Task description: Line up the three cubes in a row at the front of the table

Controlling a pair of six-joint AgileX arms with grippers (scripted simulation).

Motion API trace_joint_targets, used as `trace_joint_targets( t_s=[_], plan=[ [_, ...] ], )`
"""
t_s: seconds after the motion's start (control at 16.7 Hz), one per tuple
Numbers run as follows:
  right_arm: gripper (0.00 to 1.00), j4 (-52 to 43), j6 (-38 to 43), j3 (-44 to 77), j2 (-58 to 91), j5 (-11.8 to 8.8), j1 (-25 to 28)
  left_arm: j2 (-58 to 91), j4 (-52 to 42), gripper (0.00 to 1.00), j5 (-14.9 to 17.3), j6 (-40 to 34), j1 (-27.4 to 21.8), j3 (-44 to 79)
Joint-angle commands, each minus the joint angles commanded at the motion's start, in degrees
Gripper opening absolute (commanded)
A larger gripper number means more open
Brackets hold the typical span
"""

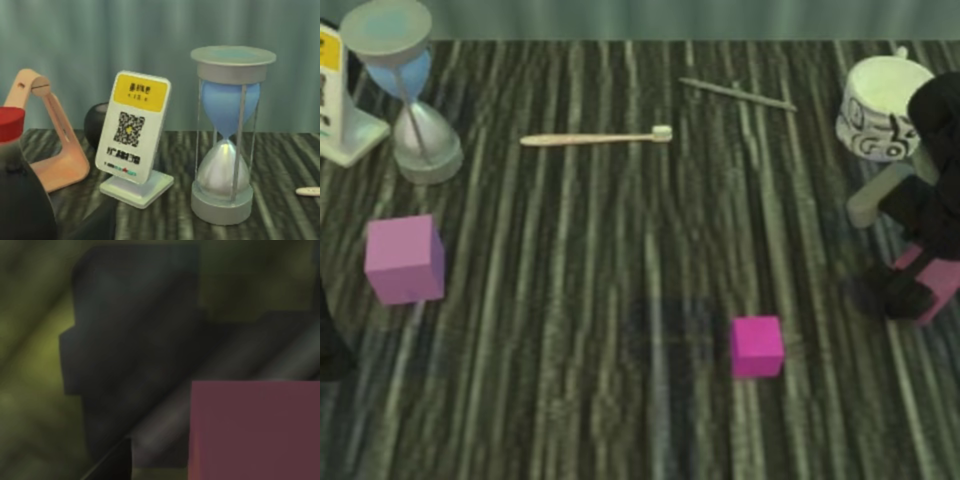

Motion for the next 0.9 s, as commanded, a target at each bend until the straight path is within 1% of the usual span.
trace_joint_targets(
  t_s=[0.36,0.42,0.84,0.9],
  plan=[
    [0.02,0.0,0.0,0.0,0.0,0.0,0.0,0.0,0.0,1.00,0.0,0.0,0.0,0.0],
    [0.00,0.0,0.0,0.0,0.0,0.0,0.0,0.0,0.0,1.00,0.0,0.0,0.0,0.0],
    [0.00,0.0,0.0,0.0,0.0,0.0,0.0,0.0,0.0,1.00,0.0,0.0,0.0,0.0],
    [0.00,-0.9,0.4,0.3,-1.4,-0.5,0.0,0.0,0.0,1.00,0.0,0.0,0.0,0.0]
  ],
)
